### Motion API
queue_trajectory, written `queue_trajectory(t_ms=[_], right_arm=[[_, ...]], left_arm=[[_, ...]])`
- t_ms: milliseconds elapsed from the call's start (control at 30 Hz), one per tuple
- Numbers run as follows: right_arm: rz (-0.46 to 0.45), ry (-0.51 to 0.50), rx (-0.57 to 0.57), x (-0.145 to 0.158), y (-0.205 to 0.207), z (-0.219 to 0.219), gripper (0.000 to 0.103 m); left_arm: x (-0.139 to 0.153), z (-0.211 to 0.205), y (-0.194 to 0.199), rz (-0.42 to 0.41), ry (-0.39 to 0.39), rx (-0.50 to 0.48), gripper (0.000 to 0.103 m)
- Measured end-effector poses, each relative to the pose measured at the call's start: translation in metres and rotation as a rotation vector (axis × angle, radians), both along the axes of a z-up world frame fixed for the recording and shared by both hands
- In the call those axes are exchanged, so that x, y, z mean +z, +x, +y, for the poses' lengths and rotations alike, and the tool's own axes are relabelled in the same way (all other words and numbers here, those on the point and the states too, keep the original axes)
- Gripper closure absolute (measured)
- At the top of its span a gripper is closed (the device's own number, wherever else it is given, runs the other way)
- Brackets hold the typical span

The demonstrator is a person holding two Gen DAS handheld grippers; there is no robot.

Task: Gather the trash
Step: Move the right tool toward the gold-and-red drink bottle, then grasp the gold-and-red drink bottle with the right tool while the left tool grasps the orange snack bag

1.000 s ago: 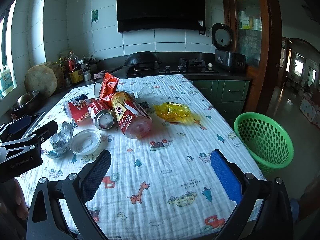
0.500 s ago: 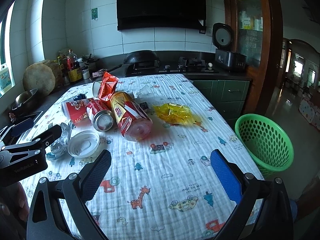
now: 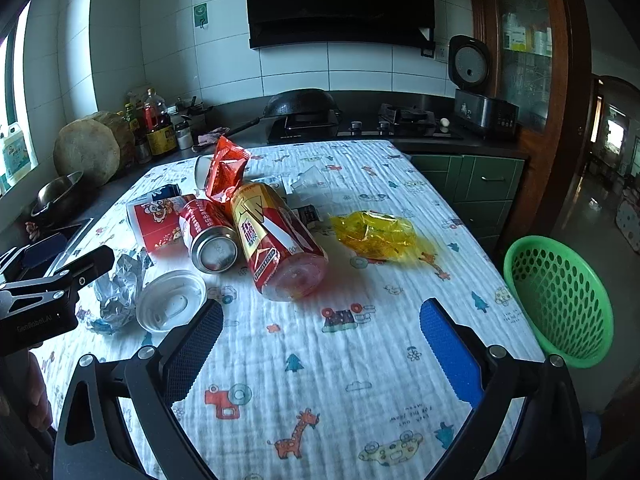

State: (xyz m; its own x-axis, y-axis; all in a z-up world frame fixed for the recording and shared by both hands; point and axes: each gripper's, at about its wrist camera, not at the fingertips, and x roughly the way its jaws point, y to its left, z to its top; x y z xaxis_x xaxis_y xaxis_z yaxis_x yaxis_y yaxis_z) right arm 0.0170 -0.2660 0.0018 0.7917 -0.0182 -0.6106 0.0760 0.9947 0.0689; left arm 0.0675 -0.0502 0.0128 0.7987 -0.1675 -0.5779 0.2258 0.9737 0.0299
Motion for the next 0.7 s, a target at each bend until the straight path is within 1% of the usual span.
queue_trajectory(t_ms=[67,100,133,167,233,300,400,500,600,633,700], right_arm=[[0.007,0.014,0.032,0.002,0.01,0.001,0.01],[0.015,0.022,0.053,0.002,0.018,0.002,0.014],[0.023,0.03,0.073,0.001,0.025,0.003,0.016],[0.036,0.038,0.093,0.0,0.034,0.004,0.018],[0.061,0.047,0.127,-0.002,0.052,0.007,0.018],[0.086,0.059,0.163,-0.005,0.07,0.009,0.022],[0.134,0.076,0.225,-0.01,0.098,0.013,0.025],[0.183,0.063,0.281,-0.015,0.126,0.019,0.026],[0.234,0.047,0.327,-0.023,0.152,0.022,0.026],[0.246,0.037,0.327,-0.026,0.159,0.022,0.026],[0.282,0.047,0.353,-0.032,0.172,0.021,0.026]], left_arm=[[0.002,0.005,0.008,0.003,0.003,0.008,0.005],[0.004,0.008,0.012,0.006,-0.002,0.011,0.006],[0.005,0.011,0.017,0.012,-0.005,0.007,0.01],[0.006,0.013,0.022,0.017,-0.003,0.004,0.011],[0.009,0.015,0.029,0.014,0.01,0.009,0.012],[0.011,0.017,0.036,0.016,0.017,0.004,0.016],[0.013,0.023,0.047,0.031,-0.004,-0.004,0.018],[0.013,0.027,0.057,0.047,-0.017,-0.015,0.021],[0.014,0.029,0.069,0.055,-0.006,-0.024,0.021],[0.015,0.029,0.073,0.061,-0.008,-0.032,0.021],[0.017,0.028,0.084,0.069,-0.009,-0.056,0.021]])
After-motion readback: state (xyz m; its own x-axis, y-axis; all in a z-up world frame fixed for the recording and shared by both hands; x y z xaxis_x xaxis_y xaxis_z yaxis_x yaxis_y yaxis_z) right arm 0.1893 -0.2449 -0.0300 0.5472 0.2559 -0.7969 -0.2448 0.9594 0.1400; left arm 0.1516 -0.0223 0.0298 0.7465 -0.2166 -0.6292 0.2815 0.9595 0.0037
